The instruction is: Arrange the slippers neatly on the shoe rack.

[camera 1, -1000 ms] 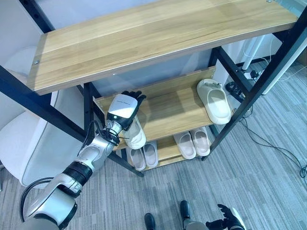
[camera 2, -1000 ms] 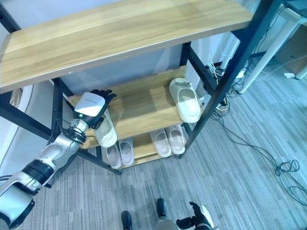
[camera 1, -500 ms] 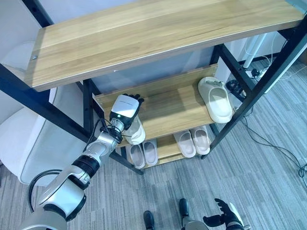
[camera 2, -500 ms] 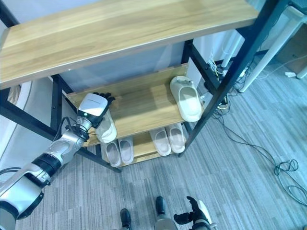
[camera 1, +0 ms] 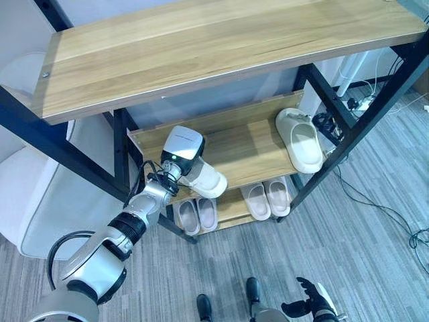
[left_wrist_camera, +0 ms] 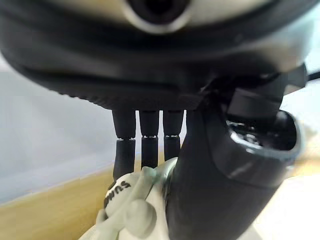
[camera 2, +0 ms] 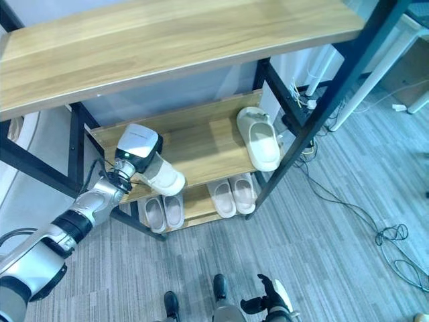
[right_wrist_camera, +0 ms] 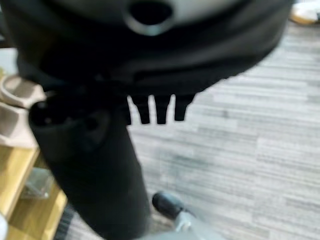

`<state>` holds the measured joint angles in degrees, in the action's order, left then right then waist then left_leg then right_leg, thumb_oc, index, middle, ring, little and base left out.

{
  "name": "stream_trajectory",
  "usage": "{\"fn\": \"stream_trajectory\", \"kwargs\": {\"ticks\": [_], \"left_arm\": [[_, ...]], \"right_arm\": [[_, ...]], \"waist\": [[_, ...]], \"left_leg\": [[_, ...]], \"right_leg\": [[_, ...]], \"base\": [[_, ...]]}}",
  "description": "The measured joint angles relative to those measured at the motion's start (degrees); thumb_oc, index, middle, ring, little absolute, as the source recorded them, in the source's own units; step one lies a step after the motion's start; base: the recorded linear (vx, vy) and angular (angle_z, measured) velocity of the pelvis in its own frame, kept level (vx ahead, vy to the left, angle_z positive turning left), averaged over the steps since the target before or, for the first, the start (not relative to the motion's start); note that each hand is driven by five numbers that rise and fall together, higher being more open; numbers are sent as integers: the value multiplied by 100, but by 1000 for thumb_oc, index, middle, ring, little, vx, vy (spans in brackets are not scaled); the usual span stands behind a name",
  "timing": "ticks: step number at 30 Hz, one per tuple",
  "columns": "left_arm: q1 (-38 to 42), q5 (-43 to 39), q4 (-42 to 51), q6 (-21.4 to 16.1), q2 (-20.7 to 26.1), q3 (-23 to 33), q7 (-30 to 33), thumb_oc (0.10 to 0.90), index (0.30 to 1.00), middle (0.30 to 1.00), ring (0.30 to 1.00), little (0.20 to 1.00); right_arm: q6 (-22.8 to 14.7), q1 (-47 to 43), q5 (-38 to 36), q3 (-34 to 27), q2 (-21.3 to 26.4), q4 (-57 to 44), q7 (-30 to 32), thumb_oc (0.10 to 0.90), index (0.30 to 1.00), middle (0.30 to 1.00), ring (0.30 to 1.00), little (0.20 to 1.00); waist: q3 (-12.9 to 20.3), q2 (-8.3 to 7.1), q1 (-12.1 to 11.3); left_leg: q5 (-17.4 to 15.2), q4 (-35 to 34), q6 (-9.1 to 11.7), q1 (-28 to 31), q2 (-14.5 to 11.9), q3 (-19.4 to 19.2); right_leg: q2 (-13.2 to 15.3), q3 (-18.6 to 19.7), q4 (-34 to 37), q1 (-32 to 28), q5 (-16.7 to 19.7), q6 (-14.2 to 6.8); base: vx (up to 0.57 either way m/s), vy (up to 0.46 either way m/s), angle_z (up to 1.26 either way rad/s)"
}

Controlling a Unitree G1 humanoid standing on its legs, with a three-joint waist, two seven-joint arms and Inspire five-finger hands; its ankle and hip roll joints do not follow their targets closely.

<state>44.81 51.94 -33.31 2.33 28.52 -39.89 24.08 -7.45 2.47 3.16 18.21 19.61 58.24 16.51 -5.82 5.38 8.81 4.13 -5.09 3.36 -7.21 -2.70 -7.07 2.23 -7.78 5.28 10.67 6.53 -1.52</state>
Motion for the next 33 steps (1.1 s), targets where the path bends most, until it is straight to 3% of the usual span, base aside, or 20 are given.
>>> {"fn": "stream_trajectory", "kwargs": {"ticks": [5, 12, 14, 17, 20, 21, 23, 25, 26, 27, 30, 33], "left_arm": [[-432, 12, 895, -291, 9, 36, 184, 400, 300, 300, 300, 300], [-1601, -73, 1850, -524, 56, 706, 280, 400, 300, 300, 300, 300], [-1625, -276, 1807, -488, 62, 753, 279, 400, 300, 300, 300, 300], [-1748, -530, 1748, -462, 57, 824, 279, 400, 300, 300, 300, 300], [-1855, -537, 1705, -479, 13, 824, 279, 400, 300, 300, 300, 300], [-1875, -535, 1707, -508, -6, 830, 280, 400, 300, 300, 300, 300], [-2008, -544, 1772, -569, -51, 868, 298, 400, 300, 300, 300, 300], [-2194, -575, 1804, -598, -60, 912, 297, 400, 300, 300, 300, 300], [-2310, -578, 1804, -594, -81, 944, 297, 400, 300, 300, 300, 300], [-2378, -580, 1780, -582, -84, 944, 297, 400, 300, 300, 300, 300], [-2432, -582, 1776, -557, -51, 939, 290, 400, 300, 300, 300, 300], [-2436, -580, 1776, -497, 63, 954, 290, 400, 300, 300, 300, 300]], "right_arm": [[-16, -27, 0, -13, -21, 14, 23, 800, 900, 900, 900, 900], [-4, -93, 61, -11, -147, -25, 138, 800, 900, 900, 900, 900], [28, -119, 82, -7, -214, -18, 146, 800, 900, 900, 900, 900], [35, -208, 135, -1, -282, -50, 208, 800, 900, 900, 900, 900], [38, -234, 143, -63, -195, -68, 314, 800, 900, 900, 900, 900], [41, -270, 155, -90, -177, -78, 371, 800, 900, 900, 900, 900], [62, -300, 199, -200, -84, -126, 406, 800, 900, 900, 900, 900], [85, -282, 280, -181, -21, -213, 393, 800, 900, 900, 900, 900], [75, -196, 299, -185, -14, -269, 393, 800, 900, 900, 900, 900], [88, -153, 299, -192, -95, -262, 389, 800, 900, 900, 900, 900], [67, 177, 276, -195, -344, -427, 388, 800, 900, 900, 900, 900], [94, 245, 232, -300, -460, -410, 349, 800, 900, 900, 900, 900]], "waist": [[-1, -38, -15], [-7, -32, -150], [-97, -169, -235], [-330, -501, -400], [-359, -534, -495], [-365, -532, -497], [-388, -526, -544], [-384, -335, -624], [-365, -101, -669], [-405, -76, -628], [-465, -323, -553], [-483, -346, -471]], "left_leg": [[3, 0, -3, 218, -4, -30], [-18, 29, 37, 737, -141, -12], [1, 306, 88, 652, -142, 17], [142, 1224, 295, 335, -82, 30], [119, 1451, 297, 257, -7, 20], [6, 1415, 190, 217, 138, 47], [-93, 1098, 195, 199, 591, 203], [-154, 589, 40, 458, 717, 329], [-166, 255, -16, 726, 564, 472], [-60, 54, -482, 945, 485, 423], [-59, 67, -531, 1064, 494, 279], [-75, 58, -565, 1117, 455, 59]], "right_leg": [[-4, 16, 1, -200, -17, -18], [-139, 16, 40, -745, -180, -77], [-106, 0, 23, -811, -171, -50], [20, -127, 43, -1015, -161, 115], [43, -124, 36, -1122, -184, 251], [108, -96, 3, -1107, -181, 292], [267, 201, -145, -865, -139, 338], [78, 410, -43, -827, -5, 244], [-163, 507, 2, -885, 25, 249], [-287, 513, 1, -960, 22, 248], [-238, 437, -267, -921, -73, 83], [-163, 371, -763, -644, -390, -159]], "base": [[29, -68, -5], [3, -136, 2], [-77, -94, 8], [-64, -53, 24], [39, -25, 12], [44, 4, 4], [135, 39, -25], [205, 65, -71], [107, 60, -87], [110, 86, -67], [25, 40, -22], [-8, -10, -26]]}}
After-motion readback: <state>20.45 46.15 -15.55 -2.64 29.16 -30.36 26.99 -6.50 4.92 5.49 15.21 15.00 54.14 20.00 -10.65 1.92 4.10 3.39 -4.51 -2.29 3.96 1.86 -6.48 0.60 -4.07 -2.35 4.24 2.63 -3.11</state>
